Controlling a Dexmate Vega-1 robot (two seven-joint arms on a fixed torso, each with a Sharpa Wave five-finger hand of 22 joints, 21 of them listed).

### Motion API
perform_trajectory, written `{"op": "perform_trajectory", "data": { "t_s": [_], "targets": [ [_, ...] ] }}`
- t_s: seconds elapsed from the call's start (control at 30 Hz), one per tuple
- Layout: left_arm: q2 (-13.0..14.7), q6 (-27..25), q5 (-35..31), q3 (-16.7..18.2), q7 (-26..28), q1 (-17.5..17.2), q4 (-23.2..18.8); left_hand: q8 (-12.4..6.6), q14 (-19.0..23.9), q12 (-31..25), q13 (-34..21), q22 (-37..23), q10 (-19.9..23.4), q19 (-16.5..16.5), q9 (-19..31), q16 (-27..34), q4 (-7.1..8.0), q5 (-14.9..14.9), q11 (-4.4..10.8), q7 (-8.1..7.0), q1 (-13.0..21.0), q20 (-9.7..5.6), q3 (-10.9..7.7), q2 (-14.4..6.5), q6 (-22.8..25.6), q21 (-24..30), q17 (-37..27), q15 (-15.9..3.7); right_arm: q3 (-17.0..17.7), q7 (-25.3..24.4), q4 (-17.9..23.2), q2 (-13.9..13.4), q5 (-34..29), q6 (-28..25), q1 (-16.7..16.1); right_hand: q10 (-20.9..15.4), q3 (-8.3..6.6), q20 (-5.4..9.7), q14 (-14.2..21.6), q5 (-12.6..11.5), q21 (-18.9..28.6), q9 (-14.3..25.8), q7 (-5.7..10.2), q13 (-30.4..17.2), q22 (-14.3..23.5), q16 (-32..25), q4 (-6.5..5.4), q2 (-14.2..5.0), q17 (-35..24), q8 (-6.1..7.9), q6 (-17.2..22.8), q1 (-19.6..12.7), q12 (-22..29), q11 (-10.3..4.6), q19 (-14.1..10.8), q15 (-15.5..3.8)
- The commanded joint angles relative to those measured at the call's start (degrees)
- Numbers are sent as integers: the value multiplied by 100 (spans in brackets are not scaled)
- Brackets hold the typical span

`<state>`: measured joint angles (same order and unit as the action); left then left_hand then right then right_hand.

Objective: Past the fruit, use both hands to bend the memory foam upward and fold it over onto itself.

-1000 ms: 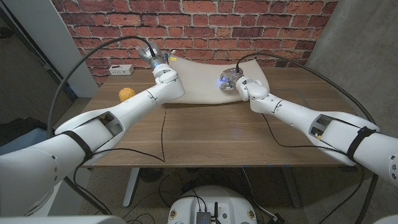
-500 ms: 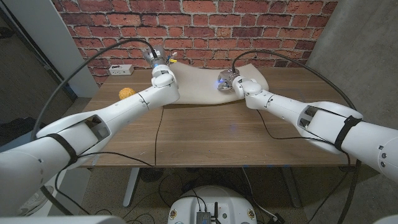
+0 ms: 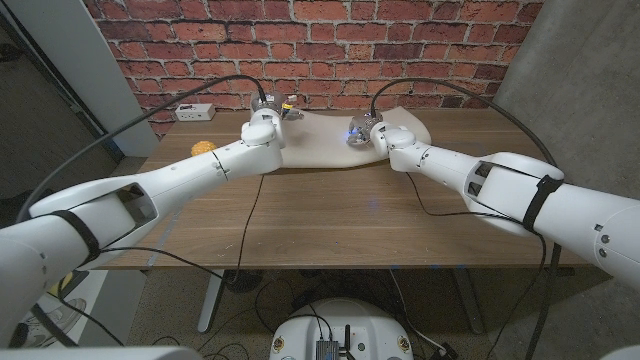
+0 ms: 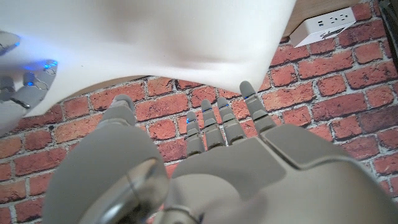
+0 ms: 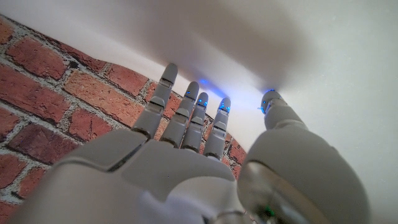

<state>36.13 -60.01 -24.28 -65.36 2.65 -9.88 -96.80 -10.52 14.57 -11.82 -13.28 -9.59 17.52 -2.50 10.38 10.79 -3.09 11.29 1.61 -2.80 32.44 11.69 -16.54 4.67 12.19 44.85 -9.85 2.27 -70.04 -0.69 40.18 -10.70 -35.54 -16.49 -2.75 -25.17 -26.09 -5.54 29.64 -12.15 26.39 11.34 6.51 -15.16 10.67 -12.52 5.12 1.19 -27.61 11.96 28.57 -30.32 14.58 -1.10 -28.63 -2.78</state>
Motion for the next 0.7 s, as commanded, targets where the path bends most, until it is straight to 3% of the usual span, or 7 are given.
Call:
{"op": "perform_trajectory", "data": {
  "t_s": [0.03,0.2,0.3,0.37,0.43,0.6,0.7],
  "targets": [
    [227,5,-729,-561,-1122,171,-465,63,-200,92,68,-7,-258,139,-4,-56,-12,87,-41,37,-11,39,54,103,-239,-168,-16,66,-218,-201,-643,338,330,109,185,-26,45,-37,-31,-23,-22,22,-44,0,17,-30,-21,8,3,18,50,97,-40,44,-3,-386],
    [357,26,-928,-647,-1745,251,-670,85,-743,169,186,-14,-987,408,-12,-87,10,177,-205,30,-190,55,177,120,-806,-581,-21,326,-311,-249,-1019,523,443,219,270,-27,72,-40,-38,-25,-31,21,-45,6,16,-33,-30,6,10,11,43,125,-50,76,8,-383],
    [450,145,-993,-654,-2116,280,-769,76,-1023,169,209,-19,-1304,564,-12,-97,41,202,-267,24,-307,59,248,130,-1053,-777,-25,371,-376,-320,-1293,657,512,296,324,-20,78,-41,-41,-29,-34,21,-50,10,16,-37,-25,-6,14,6,33,119,-59,68,9,-378],
    [499,224,-1083,-679,-2347,301,-798,94,-1281,136,220,-22,-1485,768,-14,-93,52,229,-228,-78,-366,58,293,112,-1395,-985,-25,363,-398,-361,-1424,718,578,348,349,-18,85,-43,-40,-30,-35,21,-48,12,16,-40,-21,-8,18,6,37,119,-64,60,6,-380],
    [533,288,-1173,-685,-2548,302,-816,66,-1446,113,224,-22,-1533,954,-15,-103,52,244,-209,-79,-389,57,319,108,-1458,-1130,-22,420,-442,-394,-1557,786,623,362,378,-29,90,-45,-44,-33,-37,21,-49,15,16,-42,-18,-18,21,3,32,115,-65,74,8,-380],
    [609,566,-1283,-606,-3031,257,-879,65,-1747,132,235,-21,-1851,1312,-19,-93,47,292,-277,11,-427,60,370,83,-1723,-1447,-17,544,-644,-308,-1939,955,906,520,515,-38,101,-46,-50,-37,-41,21,-48,20,16,-45,-11,-31,28,2,36,110,-69,50,6,-374],
    [586,612,-1500,-649,-3342,258,-878,70,-1851,142,242,-22,-1995,1408,-19,-88,43,313,-334,111,-432,60,384,61,-1859,-1558,-14,618,-911,-181,-1788,867,1179,445,574,-28,113,-48,-57,-38,-44,21,-50,23,16,-47,-16,-40,30,-2,30,121,-79,40,9,-372]
  ]
}}
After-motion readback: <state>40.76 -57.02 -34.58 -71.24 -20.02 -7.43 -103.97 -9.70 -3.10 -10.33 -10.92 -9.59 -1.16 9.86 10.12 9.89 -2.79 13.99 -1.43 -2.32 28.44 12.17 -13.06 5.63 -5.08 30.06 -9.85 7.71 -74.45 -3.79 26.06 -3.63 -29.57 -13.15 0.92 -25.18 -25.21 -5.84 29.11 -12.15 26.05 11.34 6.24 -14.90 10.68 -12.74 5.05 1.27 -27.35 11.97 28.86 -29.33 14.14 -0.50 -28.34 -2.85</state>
